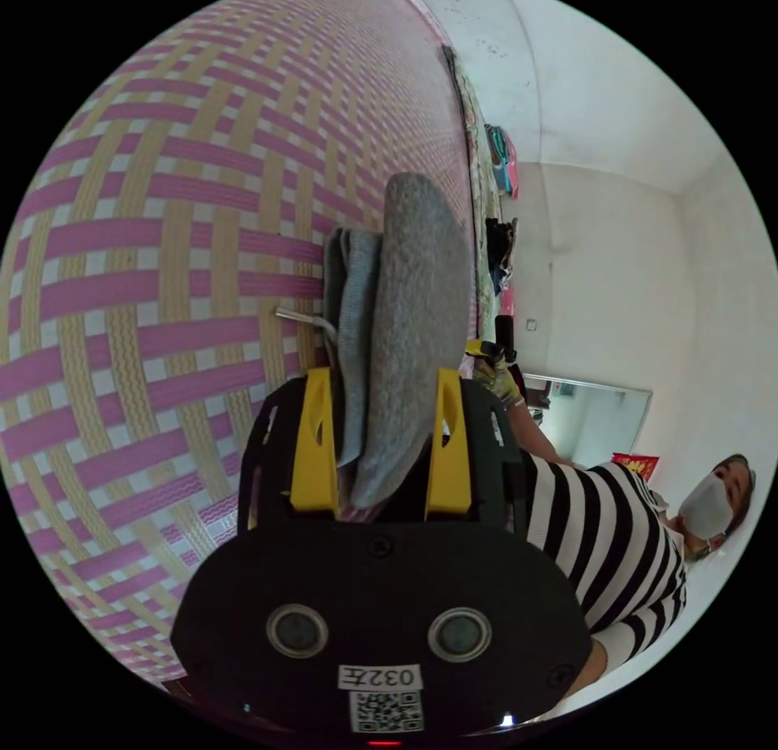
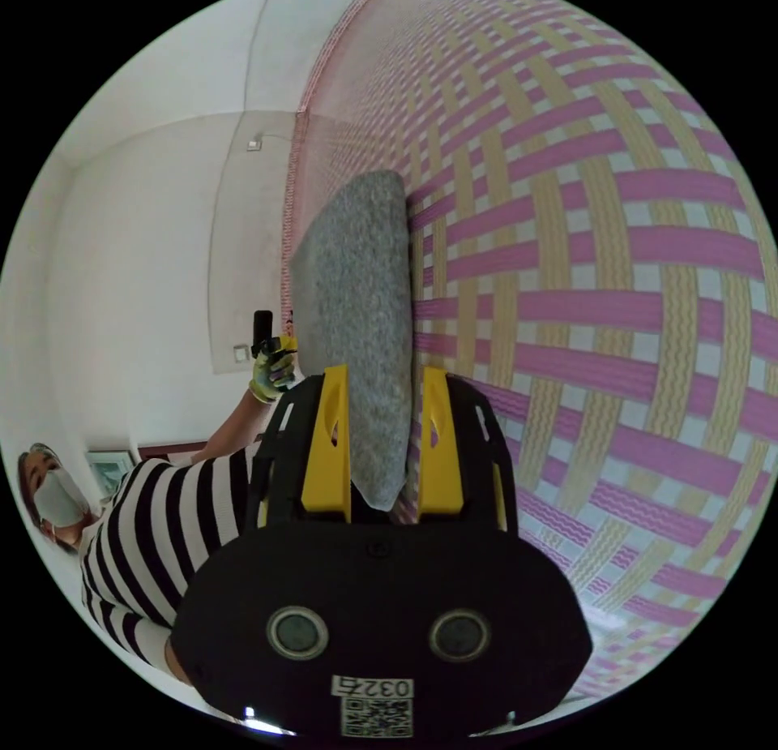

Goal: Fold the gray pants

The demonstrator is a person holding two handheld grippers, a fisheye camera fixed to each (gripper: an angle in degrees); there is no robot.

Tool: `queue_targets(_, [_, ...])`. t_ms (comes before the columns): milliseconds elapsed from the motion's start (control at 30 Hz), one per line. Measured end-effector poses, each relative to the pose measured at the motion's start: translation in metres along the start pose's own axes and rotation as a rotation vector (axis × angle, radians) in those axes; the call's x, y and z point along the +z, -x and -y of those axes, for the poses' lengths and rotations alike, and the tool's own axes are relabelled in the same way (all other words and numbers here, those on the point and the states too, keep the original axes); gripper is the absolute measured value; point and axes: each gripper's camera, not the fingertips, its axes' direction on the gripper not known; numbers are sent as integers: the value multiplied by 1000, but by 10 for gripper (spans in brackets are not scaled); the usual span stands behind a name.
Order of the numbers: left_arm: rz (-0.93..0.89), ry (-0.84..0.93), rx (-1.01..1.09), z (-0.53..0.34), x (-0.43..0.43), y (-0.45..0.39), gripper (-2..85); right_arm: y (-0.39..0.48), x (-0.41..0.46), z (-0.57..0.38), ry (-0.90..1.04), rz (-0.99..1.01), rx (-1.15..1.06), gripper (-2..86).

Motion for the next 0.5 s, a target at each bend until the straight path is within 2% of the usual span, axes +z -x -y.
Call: queue_targets(500, [-136,-43,-48,28,-9,65,131,2,28,-9,47,151,-8,107])
